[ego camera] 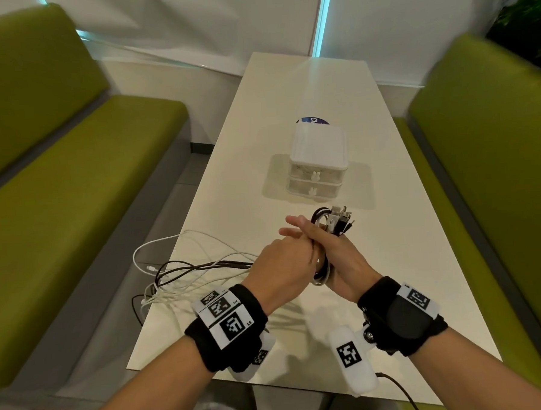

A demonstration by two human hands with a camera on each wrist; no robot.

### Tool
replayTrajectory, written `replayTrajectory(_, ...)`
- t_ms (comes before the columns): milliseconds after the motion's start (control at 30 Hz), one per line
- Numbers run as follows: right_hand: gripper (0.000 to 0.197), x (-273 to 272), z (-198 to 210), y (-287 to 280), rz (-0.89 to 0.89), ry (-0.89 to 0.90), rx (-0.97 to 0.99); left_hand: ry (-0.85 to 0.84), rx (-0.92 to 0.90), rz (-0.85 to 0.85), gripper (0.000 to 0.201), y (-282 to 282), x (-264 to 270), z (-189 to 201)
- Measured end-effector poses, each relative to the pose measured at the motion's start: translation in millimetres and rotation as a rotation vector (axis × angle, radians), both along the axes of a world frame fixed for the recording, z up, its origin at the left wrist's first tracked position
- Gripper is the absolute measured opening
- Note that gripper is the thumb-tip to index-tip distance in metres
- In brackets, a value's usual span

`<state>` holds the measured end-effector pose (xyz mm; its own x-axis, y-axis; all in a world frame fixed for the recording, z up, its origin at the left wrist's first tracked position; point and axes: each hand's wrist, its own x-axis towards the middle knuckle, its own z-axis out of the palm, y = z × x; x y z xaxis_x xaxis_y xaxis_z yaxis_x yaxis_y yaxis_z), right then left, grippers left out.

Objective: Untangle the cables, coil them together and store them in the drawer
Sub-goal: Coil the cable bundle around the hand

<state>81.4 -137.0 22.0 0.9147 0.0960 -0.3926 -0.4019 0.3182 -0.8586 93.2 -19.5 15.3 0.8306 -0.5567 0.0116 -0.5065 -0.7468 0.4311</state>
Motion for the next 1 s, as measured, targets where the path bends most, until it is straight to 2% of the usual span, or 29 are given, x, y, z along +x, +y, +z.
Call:
replayTrajectory(67,0.05,-3,0,0,-0.014,0.018,0.02,0.008,0.056,-0.048,0.027,0,-1,2)
replayTrajectory(167,0.035,-6,-3,1,-0.028,0.042,0.063,-0.07,0.139,-0.095,0.028,0,0,2)
replayTrajectory(233,0.035,-7,-2,3,-0.061,0.034,0.11,-0.12,0.152,-0.096,0.035,2,0,2)
replayTrajectory(333,0.042,-9,9,7,-0.095,0.009,0.161,-0.162,0.104,-0.041,0.058,2,-13,2)
replayTrajectory(367,0.045,-9,12,7,-0.096,0.013,0.175,-0.135,0.037,0.006,0.058,3,-17,1)
replayTrajectory(433,0.049,-11,18,10,-0.092,0.023,0.215,-0.035,-0.179,0.127,0.044,4,-24,4)
replayTrajectory(500,0.052,-12,20,11,-0.088,0.023,0.233,0.018,-0.282,0.173,0.042,4,-26,8)
replayTrajectory(600,0.047,-11,20,12,-0.097,0.03,0.183,0.165,-0.225,0.125,0.057,5,-24,4)
replayTrajectory(733,0.037,-8,12,10,-0.072,-0.001,0.094,0.185,-0.094,0.104,0.058,6,-14,-6)
replayTrajectory(833,0.041,-7,6,5,-0.029,-0.027,0.037,0.245,-0.072,0.05,0.051,7,-11,-4)
replayTrajectory(933,0.044,-5,8,2,0.012,-0.087,0.131,0.293,-0.115,-0.025,0.043,9,-8,1)
replayTrajectory(1000,0.038,-5,11,2,-0.019,-0.113,0.226,0.304,-0.098,-0.052,0.042,9,-3,4)
